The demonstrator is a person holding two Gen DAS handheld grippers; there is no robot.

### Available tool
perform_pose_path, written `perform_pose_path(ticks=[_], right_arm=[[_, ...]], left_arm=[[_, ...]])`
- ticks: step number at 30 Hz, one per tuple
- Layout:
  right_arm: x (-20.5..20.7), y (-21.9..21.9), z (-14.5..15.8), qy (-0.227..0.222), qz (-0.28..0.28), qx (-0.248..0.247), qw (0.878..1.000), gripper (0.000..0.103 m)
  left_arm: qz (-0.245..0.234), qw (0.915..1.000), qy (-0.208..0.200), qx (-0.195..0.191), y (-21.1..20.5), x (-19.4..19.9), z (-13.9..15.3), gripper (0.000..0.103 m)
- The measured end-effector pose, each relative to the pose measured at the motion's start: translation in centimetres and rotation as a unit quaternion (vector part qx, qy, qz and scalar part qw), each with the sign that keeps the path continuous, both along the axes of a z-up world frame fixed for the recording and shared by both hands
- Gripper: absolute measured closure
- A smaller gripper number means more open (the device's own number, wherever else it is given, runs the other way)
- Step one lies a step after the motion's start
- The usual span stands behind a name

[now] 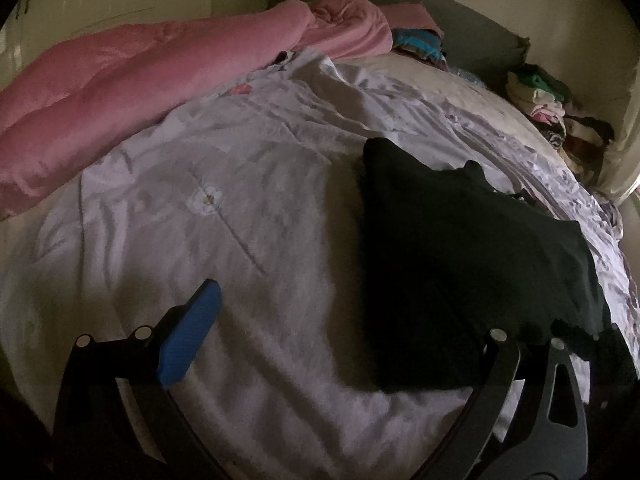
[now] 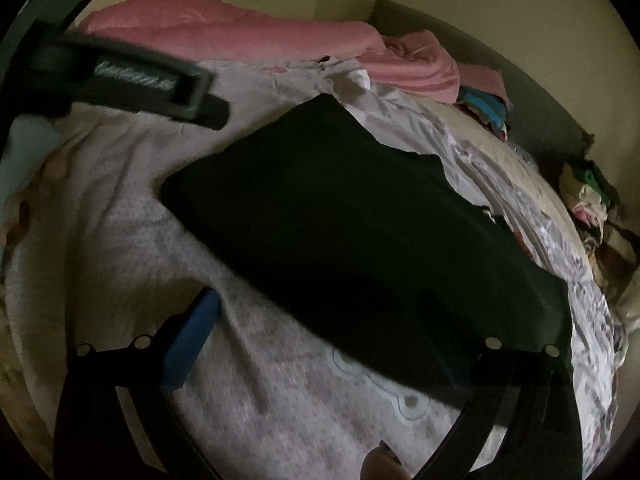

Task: Fold small clothes

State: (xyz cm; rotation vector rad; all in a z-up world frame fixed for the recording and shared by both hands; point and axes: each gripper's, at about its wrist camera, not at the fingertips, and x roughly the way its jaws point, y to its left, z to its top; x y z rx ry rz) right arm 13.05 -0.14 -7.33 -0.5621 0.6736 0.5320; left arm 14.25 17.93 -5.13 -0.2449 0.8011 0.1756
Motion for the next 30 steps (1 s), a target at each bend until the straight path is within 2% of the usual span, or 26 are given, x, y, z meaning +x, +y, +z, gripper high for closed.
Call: perform_pose_path(ticks=[8,15,23,24,26,27,29,30], right_arm=[[1.5,1.4,-0.8,-0.003,0.007,-0.017,1.000,0.004],[3.1,3.5,-1.4,-0.014,0.009,-0.036,0.999,0.004],[4.6,5.4,-1.6,-0.038,0.005,-0.040,0.998,0.007],[4.6,5.4,-1.6,-0.044,0.004,-0.039,0.998,0.009],[4.5,5.4,-1.3,-0.051,0.009,-0.034,0.998,0.036],[4.3,5.3,-1.0,-0.057,0.011,-0.029,0.998,0.040],[3.6,4.9,-0.4,-0.070,0.020,-0.013,0.997,0.066],[3.3,4.7,-0.1,-0.076,0.019,-0.007,0.997,0.069]], left_arm=[[0.002,0.9997,0.000,0.023,0.4,3.8,1.2,0.009],[0.006,0.9991,0.017,0.037,1.1,6.5,0.8,0.009],[-0.001,0.9990,0.037,0.026,1.3,7.9,-0.6,0.009],[-0.002,0.9989,0.038,0.026,1.2,8.1,-0.7,0.009],[-0.006,0.9987,0.041,0.028,0.9,8.5,-0.7,0.009],[-0.010,0.9986,0.042,0.030,0.7,8.7,-0.7,0.009],[-0.020,0.9985,0.044,0.027,0.3,9.1,-0.6,0.009],[-0.027,0.9985,0.042,0.022,0.0,9.3,-0.5,0.009]])
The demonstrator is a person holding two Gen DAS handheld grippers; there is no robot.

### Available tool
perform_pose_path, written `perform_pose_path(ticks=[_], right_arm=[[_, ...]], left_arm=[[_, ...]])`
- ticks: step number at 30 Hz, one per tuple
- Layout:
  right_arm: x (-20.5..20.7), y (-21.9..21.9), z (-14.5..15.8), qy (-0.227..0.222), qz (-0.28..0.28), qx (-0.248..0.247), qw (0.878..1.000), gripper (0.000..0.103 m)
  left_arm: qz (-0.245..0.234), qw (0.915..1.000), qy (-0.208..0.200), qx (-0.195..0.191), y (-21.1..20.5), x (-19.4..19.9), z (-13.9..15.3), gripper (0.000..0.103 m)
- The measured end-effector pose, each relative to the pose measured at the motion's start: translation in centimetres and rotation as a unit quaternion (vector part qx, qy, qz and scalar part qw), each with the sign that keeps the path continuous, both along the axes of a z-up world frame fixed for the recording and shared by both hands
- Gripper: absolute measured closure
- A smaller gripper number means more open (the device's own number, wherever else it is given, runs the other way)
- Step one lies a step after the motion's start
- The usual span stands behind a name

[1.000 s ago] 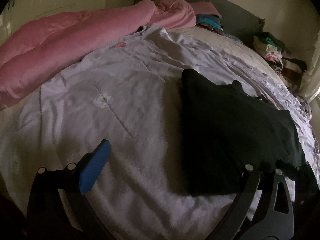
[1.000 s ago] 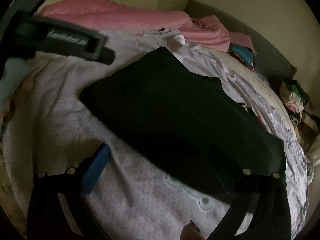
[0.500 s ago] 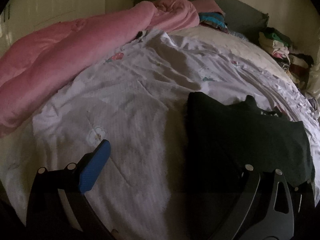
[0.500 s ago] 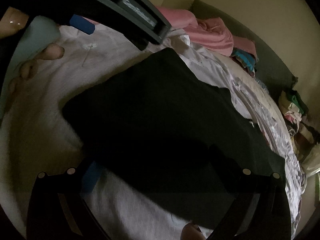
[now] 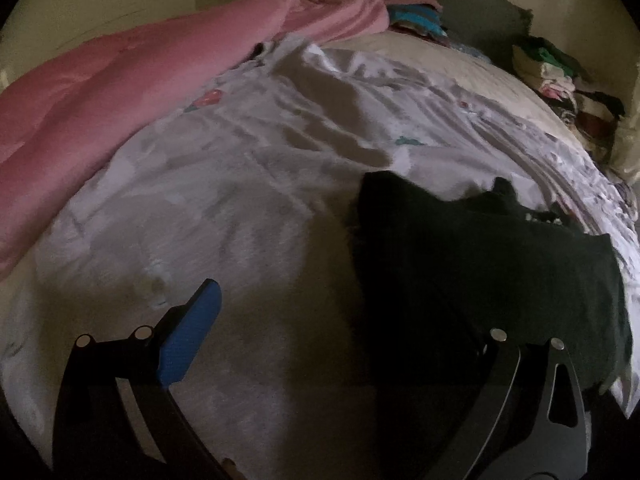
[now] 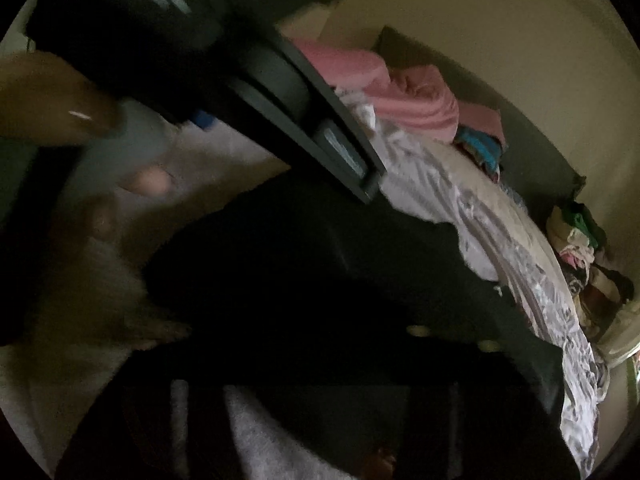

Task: Fold small clothes

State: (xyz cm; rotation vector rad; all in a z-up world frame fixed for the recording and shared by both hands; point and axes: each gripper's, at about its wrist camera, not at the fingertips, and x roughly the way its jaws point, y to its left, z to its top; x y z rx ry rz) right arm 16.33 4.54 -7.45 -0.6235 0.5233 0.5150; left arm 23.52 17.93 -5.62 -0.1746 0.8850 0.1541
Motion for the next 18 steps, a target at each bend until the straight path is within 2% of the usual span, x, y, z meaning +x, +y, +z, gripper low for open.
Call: perform_pose_path(ticks=[2,8,12,13,14,15,16,17,18], right_arm=[[-0.2,-0.7,0.6,-0.006,0.001,0.018,1.000,0.080],[-1.0,-2.9,2.0,-0.019,0.002,0.051,0.999,0.087],[-1.4,-4.5,2.8,-0.025,-0.002,0.076,0.997,0.089],[-1.5,-5.0,3.1,-0.027,-0.004,0.083,0.996,0.089],[-1.6,-5.4,3.3,-0.028,-0.006,0.088,0.996,0.090],[-1.7,-5.8,3.5,-0.028,-0.008,0.094,0.995,0.090],[-1.8,-6.4,3.8,-0.028,-0.011,0.104,0.994,0.090],[-1.8,-7.1,4.1,-0.025,-0.015,0.114,0.993,0.090],[-2.0,-7.6,4.3,-0.025,-0.018,0.120,0.992,0.090]], left_arm=[[-0.011,0.9998,0.002,-0.015,-0.5,0.6,0.1,0.009],[-0.032,0.9983,0.021,-0.045,-2.3,2.2,-0.2,0.009],[-0.048,0.9949,0.019,-0.087,-3.5,2.4,0.0,0.011],[-0.051,0.9937,0.017,-0.099,-3.8,2.4,0.1,0.015],[-0.056,0.9910,0.014,-0.121,-4.1,2.3,0.3,0.029],[-0.060,0.9887,0.013,-0.137,-4.3,2.3,0.5,0.050],[-0.065,0.9854,0.014,-0.157,-4.6,2.3,0.7,0.058],[-0.069,0.9830,0.014,-0.170,-5.0,2.2,1.0,0.072],[-0.076,0.9822,0.009,-0.171,-5.9,2.1,1.7,0.079]])
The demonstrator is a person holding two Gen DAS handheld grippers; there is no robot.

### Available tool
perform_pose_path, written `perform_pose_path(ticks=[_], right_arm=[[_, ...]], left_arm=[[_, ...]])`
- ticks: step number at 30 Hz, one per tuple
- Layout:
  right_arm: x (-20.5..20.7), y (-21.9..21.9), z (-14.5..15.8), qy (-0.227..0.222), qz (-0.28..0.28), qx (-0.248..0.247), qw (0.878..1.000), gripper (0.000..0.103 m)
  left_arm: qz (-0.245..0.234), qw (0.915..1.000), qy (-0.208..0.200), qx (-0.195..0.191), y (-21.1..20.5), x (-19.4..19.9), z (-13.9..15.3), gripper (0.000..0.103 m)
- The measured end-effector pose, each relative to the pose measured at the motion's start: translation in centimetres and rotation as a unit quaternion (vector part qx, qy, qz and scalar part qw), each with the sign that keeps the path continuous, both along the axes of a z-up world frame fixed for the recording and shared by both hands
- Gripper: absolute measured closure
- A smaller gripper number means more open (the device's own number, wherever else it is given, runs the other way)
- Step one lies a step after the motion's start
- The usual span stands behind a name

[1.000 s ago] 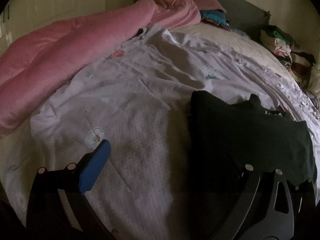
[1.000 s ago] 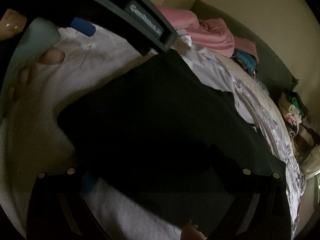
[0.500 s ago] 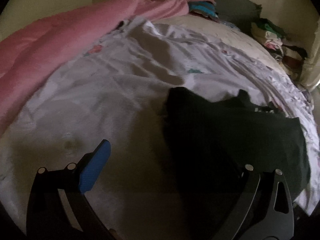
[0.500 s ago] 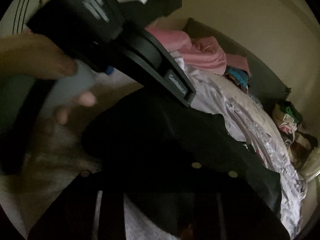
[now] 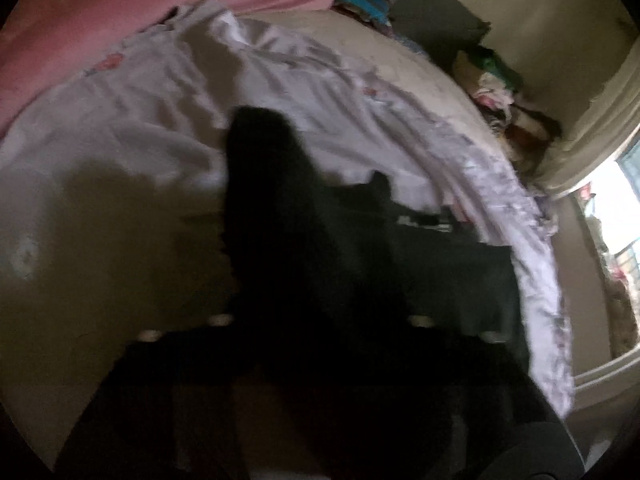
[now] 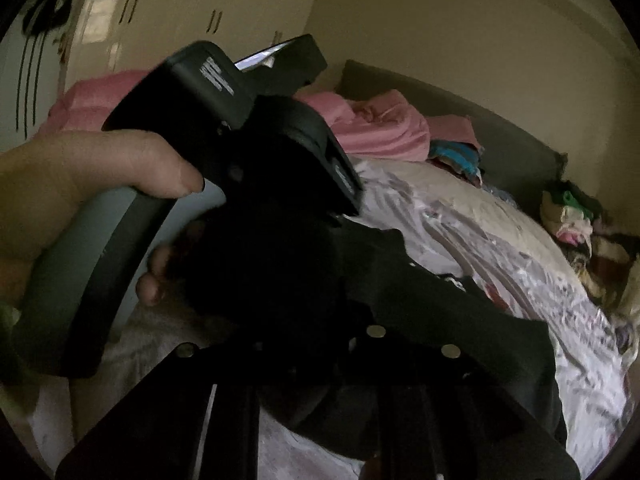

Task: Fold small clothes

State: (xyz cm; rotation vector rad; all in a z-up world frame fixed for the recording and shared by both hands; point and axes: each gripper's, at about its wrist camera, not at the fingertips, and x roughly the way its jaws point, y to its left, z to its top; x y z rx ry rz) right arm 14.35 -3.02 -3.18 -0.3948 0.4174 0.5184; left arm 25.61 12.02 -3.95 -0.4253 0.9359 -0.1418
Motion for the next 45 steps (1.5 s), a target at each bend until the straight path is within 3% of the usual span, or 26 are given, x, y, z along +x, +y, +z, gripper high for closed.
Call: perform_pose_path(ticks=[8,17,24,34,41,45], right_arm=[[-1.3,-5.3,2.3,-0.022,-0.044,0.060,0.997,0.091],[-1.7,-11.1,3.5,-0.024,-0.090,0.099,0.991,0.091],[-1.3,-14.5,3.0,-0.009,-0.114,0.122,0.986,0.091],[0.4,-18.8,0.3,0.061,-0.142,0.170,0.973,0.091],[1.9,-21.4,-1.8,0.129,-0.151,0.223,0.954,0.091],[2.6,-22.7,-2.8,0.163,-0.152,0.259,0.940,0.091]], left_arm=[[-0.042,0.9966,-0.052,0.048,-6.8,-0.8,5.2,0.084],[-0.080,0.9915,-0.065,0.079,-13.1,-0.4,7.2,0.084],[-0.103,0.9887,-0.057,0.092,-17.3,0.0,7.0,0.083],[-0.121,0.9875,-0.023,0.098,-21.2,1.3,4.4,0.080],[-0.131,0.9844,-0.001,0.118,-23.5,2.1,2.4,0.072],[-0.138,0.9842,0.011,0.111,-24.4,2.7,1.6,0.057]])
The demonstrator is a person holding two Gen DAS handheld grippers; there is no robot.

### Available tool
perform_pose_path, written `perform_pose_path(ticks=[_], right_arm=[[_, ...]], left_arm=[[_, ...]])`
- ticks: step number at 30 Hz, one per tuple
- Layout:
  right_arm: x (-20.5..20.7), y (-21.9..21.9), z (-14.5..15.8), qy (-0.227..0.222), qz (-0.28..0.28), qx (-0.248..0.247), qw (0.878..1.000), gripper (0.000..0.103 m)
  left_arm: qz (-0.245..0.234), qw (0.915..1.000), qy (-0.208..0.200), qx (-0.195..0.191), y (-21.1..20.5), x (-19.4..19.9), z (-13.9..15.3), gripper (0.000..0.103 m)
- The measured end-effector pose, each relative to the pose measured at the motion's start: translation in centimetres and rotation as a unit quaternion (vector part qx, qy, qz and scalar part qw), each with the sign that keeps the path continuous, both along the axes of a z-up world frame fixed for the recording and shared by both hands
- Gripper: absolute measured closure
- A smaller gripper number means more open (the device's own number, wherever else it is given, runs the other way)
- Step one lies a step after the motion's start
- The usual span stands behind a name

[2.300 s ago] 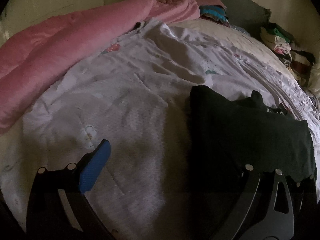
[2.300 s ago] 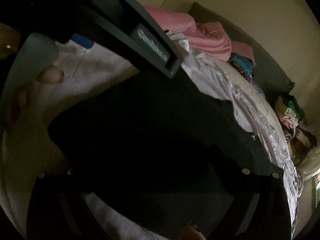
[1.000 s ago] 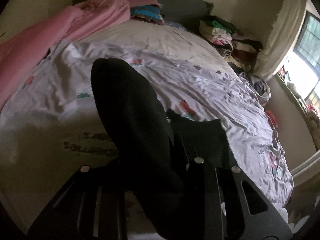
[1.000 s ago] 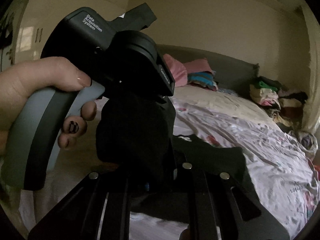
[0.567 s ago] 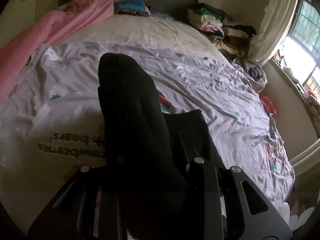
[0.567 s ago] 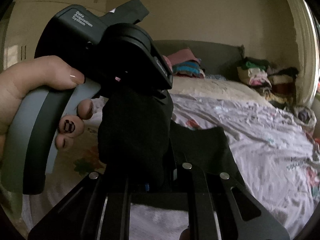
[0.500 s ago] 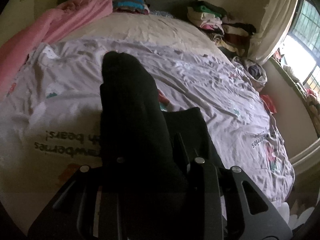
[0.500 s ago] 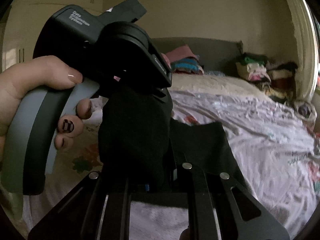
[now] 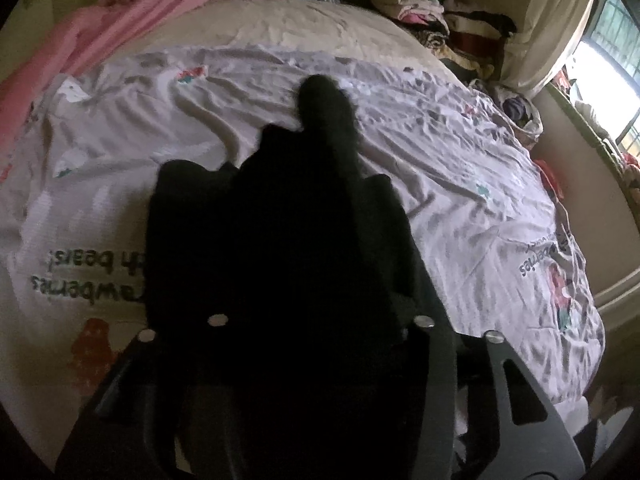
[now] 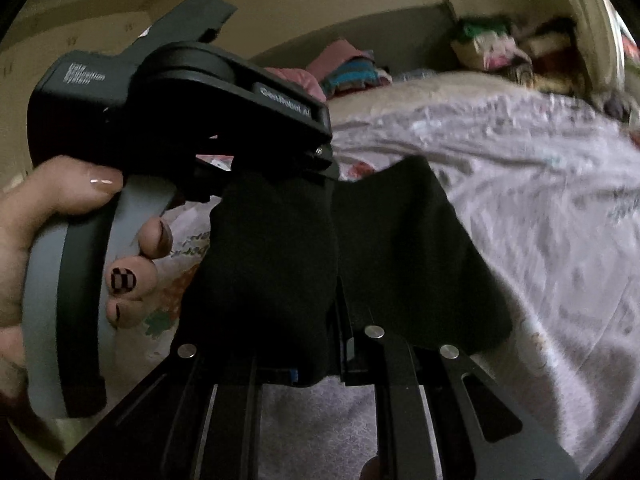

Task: Fold small clothes

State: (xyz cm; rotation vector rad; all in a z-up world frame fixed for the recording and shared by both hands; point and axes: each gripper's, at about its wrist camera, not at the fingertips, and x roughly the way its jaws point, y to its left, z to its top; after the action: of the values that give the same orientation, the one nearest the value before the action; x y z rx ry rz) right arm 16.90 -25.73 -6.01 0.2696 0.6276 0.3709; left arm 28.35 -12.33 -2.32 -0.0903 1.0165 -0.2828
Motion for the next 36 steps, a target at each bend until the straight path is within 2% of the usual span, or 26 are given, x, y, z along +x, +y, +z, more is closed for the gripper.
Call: perform_pose_path(ticks=[2,5,7,9,12,15,17,20,22,25,28,30,31,33,34,35,36], right_arm=[[0.3,-0.6,-0.6,0.017,-0.001,0.025,1.000,0.090],[0.7,-1.5,-1.4,0.044,-0.006,0.060,0.997,0.088],[1.0,-2.2,-2.1,0.066,-0.009,0.087,0.994,0.087],[1.1,-3.0,-2.7,0.083,-0.013,0.113,0.990,0.086],[0.9,-3.9,-3.2,0.096,-0.012,0.141,0.985,0.076],[0.6,-4.3,-3.0,0.107,0.003,0.159,0.981,0.064],[0.6,-4.5,-2.4,0.111,0.020,0.166,0.980,0.038],[0.8,-4.5,-0.6,0.105,0.046,0.171,0.979,0.025],[2.1,-4.4,0.6,0.111,0.055,0.162,0.979,0.021],[5.1,-4.5,1.0,0.143,0.051,0.138,0.979,0.020],[8.3,-4.7,0.5,0.177,0.054,0.141,0.973,0.022],[9.4,-4.8,0.5,0.184,0.053,0.137,0.972,0.031],[10.2,-4.5,0.8,0.186,0.052,0.120,0.974,0.036],[11.2,-4.3,0.8,0.182,0.046,0.087,0.978,0.055],[11.7,-3.8,1.0,0.178,0.050,0.060,0.981,0.075],[11.8,-3.2,1.2,0.168,0.057,0.039,0.983,0.085],[11.7,-2.6,1.8,0.153,0.066,0.012,0.986,0.086]], left_arm=[[-0.010,0.9998,0.007,-0.013,-0.5,0.4,-0.2,0.050],[-0.030,0.9975,0.022,-0.061,-0.9,0.9,-0.4,0.029],[-0.035,0.9940,0.027,-0.100,-0.8,1.2,-0.1,0.027],[-0.039,0.9914,0.018,-0.124,-0.4,1.1,0.6,0.019],[-0.032,0.9884,-0.001,-0.148,1.0,0.3,1.8,0.019],[0.001,0.9910,-0.029,-0.131,3.3,-0.7,2.4,0.014],[0.030,0.9926,-0.042,-0.110,5.1,-1.4,1.9,0.014],[0.063,0.9929,-0.044,-0.090,7.7,-2.5,-0.2,0.014],[0.067,0.9931,-0.038,-0.089,8.7,-2.7,-1.3,0.014],[0.069,0.9934,-0.026,-0.088,9.3,-3.0,-2.7,0.014],[0.063,0.9949,-0.027,-0.074,9.2,-3.3,-3.3,0.014],[0.058,0.9958,-0.029,-0.065,9.3,-3.5,-3.5,0.014],[0.056,0.9961,-0.030,-0.062,9.2,-3.5,-3.6,0.014],[0.054,0.9965,-0.031,-0.056,9.2,-3.5,-3.7,0.014],[0.053,0.9967,-0.032,-0.052,9.1,-3.5,-3.7,0.014],[0.052,0.9970,-0.033,-0.048,9.1,-3.5,-3.6,0.014],[0.051,0.9973,-0.033,-0.041,8.9,-3.5,-3.5,0.014]])
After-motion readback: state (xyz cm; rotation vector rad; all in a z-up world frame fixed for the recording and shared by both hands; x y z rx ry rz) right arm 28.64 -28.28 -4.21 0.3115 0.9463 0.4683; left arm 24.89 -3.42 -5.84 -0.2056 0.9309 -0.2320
